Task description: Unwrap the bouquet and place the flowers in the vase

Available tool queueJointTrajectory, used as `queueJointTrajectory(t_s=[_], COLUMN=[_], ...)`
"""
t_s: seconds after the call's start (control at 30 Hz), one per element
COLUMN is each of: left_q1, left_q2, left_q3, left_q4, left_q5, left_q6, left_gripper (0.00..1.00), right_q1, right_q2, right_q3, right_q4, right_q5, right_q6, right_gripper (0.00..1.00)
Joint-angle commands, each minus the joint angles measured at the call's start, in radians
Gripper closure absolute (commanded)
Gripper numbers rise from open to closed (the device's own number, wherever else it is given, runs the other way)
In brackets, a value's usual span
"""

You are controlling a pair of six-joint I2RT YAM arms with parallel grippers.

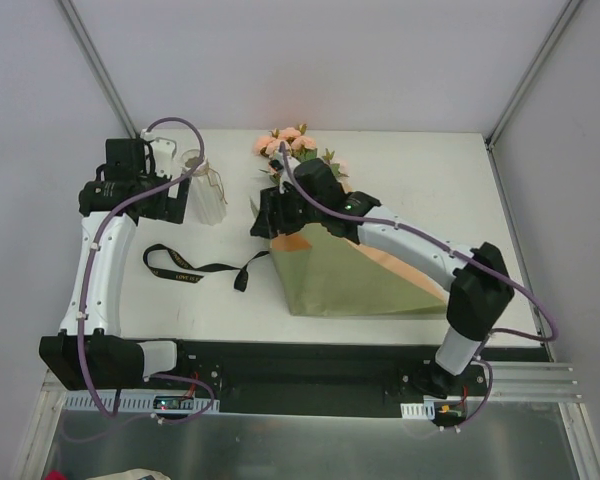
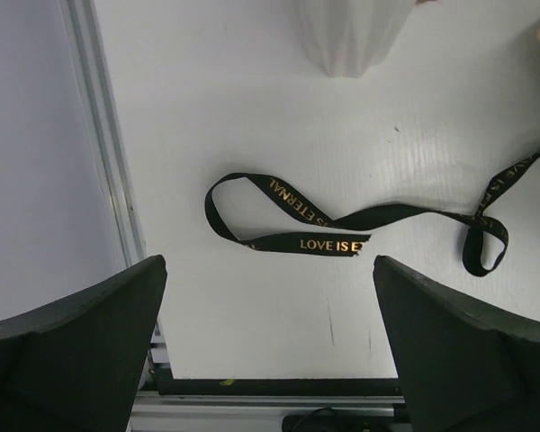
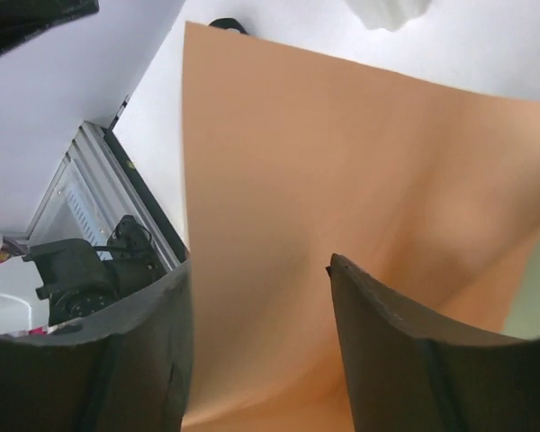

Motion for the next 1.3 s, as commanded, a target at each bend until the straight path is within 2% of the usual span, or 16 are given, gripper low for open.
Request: queueJointTrajectory(t_s=[0.0, 0.03, 0.3, 0.37, 0.47, 0.5, 0.63, 0.73, 0.8, 0.83, 0.9, 0.97, 1.03, 1.07, 1.27], left_q1=[0.029, 0.032, 0.055, 0.057, 0.060, 0.060, 0.060, 0.034, -0.017, -0.106, -0.202, -0.311, -0.359, -0.394, -0.414], left_q2=[0.014, 0.017, 0.042, 0.049, 0.048, 0.046, 0.028, 0.008, 0.003, 0.011, 0.035, 0.109, 0.207, 0.242, 0.495], left_q3=[0.070, 0.076, 0.132, 0.145, 0.149, 0.148, 0.168, 0.175, 0.160, 0.137, 0.105, 0.061, 0.044, 0.044, 0.138], left_q4=[-0.005, -0.010, -0.037, -0.045, -0.050, -0.050, -0.072, -0.128, -0.148, -0.148, -0.145, -0.129, -0.091, -0.077, 0.006], left_q5=[-0.081, -0.081, -0.078, -0.081, -0.084, -0.084, -0.014, 0.174, 0.236, 0.270, 0.293, 0.349, 0.379, 0.394, 0.405], left_q6=[-0.042, -0.042, -0.037, -0.037, -0.034, -0.035, -0.020, 0.020, 0.035, 0.037, 0.040, 0.032, 0.027, 0.037, 0.072], left_gripper=[0.01, 0.01, 0.01, 0.01, 0.01, 0.01, 0.01, 0.01, 0.01, 0.01, 0.01, 0.01, 0.01, 0.01, 0.01], right_q1=[0.076, 0.085, 0.143, 0.137, 0.081, 0.061, -0.022, -0.117, -0.198, -0.250, -0.294, -0.340, -0.367, -0.375, -0.410], right_q2=[0.117, 0.157, 0.260, 0.248, 0.168, 0.132, 0.037, -0.052, -0.108, -0.126, -0.177, -0.224, -0.255, -0.284, -0.398], right_q3=[0.147, 0.170, 0.362, 0.396, 0.332, 0.315, 0.235, 0.120, 0.053, 0.033, -0.027, -0.058, -0.098, -0.109, -0.228], right_q4=[-0.031, -0.036, -0.118, -0.154, -0.166, -0.166, -0.194, -0.168, -0.160, -0.158, -0.146, -0.139, -0.140, -0.139, -0.096], right_q5=[0.007, 0.009, -0.020, 0.004, 0.024, 0.020, 0.038, 0.047, 0.041, 0.037, 0.021, 0.018, 0.024, 0.033, 0.040], right_q6=[0.013, 0.017, 0.046, 0.023, 0.013, 0.012, -0.029, -0.032, -0.031, -0.029, -0.039, -0.046, -0.065, -0.072, -0.088], right_gripper=[0.36, 0.29, 0.10, 0.07, 0.00, 0.04, 0.04, 0.04, 0.04, 0.04, 0.03, 0.01, 0.01, 0.04, 0.08])
